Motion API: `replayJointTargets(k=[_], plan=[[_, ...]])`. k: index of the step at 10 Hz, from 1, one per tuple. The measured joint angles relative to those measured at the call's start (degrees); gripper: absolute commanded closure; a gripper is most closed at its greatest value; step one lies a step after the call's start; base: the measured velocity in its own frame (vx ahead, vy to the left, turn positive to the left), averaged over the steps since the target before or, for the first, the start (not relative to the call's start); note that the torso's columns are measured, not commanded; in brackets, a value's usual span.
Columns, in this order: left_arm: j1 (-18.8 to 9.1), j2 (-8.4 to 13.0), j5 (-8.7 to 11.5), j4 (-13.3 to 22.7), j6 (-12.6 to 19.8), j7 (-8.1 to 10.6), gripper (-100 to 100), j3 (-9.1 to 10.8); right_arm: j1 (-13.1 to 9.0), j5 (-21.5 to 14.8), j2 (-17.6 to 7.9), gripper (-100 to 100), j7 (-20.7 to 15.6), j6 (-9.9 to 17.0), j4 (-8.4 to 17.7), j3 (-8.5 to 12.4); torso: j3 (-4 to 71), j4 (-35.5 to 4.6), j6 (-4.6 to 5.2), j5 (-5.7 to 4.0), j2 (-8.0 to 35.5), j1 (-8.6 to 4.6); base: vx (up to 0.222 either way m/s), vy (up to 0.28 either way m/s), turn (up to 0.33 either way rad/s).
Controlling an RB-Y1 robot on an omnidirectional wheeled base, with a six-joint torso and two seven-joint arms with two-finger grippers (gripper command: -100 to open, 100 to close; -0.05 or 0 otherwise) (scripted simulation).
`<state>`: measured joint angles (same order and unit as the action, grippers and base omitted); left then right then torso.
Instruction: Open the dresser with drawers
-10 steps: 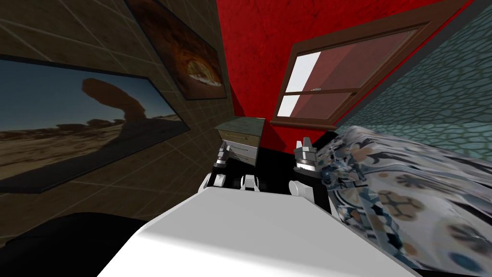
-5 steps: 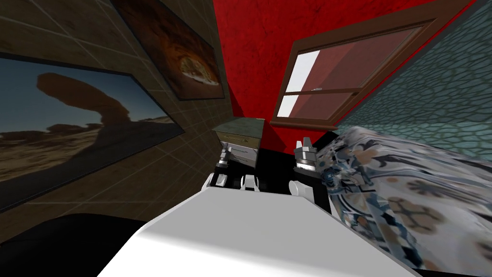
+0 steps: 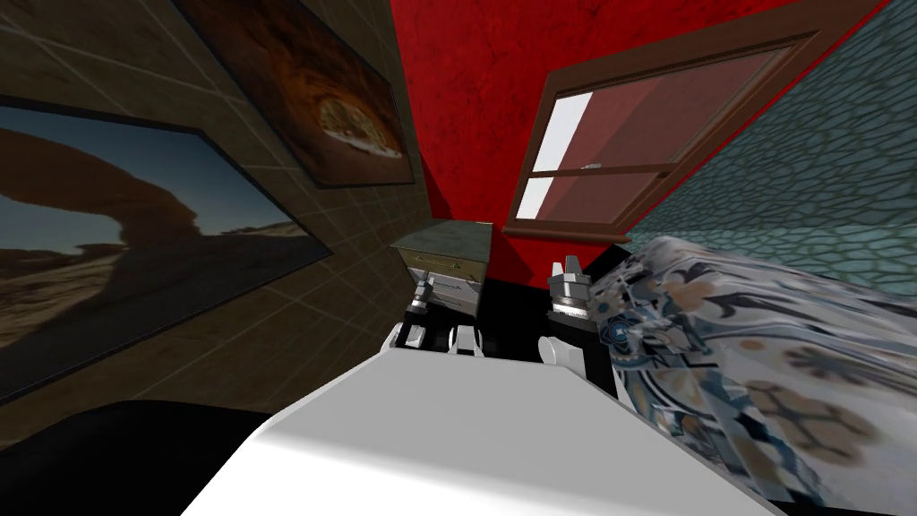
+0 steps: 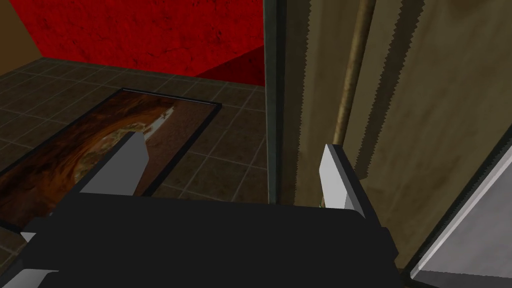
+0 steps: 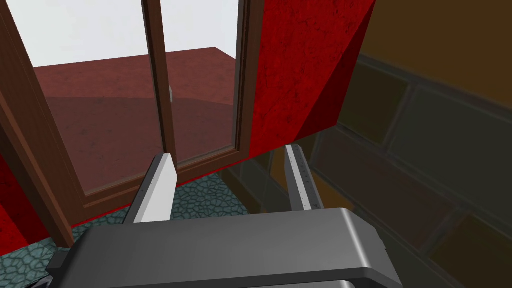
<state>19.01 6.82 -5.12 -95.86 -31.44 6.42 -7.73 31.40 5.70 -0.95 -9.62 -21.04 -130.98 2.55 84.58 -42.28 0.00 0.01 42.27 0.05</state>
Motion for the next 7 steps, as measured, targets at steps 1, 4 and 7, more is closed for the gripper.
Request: replayJointTargets(k=[1,4,7], plan=[[-0.6,0.1,0.0,1.4,-0.1,-0.07,-100,-0.10,0.0,0.0,0.0,0,0.0,0.0,0.0,0.0,0.0,0.0,0.00,-0.01,0.0,-0.06,0.130,0.033,-0.055],[-2.3,-0.2,-0.1,6.2,-1.1,-0.59,-100,-0.63,0.0,0.0,0.0,0,0.0,0.0,0.0,0.0,0.0,0.0,0.00,-0.03,0.0,-0.10,0.120,0.025,-0.057],[-3.6,-0.5,-0.3,10.0,-1.8,-0.95,-100,-1.14,0.0,0.0,0.0,0,0.0,0.0,0.0,0.0,-0.1,0.0,0.00,-0.02,0.1,-0.07,0.088,0.029,-0.048]])
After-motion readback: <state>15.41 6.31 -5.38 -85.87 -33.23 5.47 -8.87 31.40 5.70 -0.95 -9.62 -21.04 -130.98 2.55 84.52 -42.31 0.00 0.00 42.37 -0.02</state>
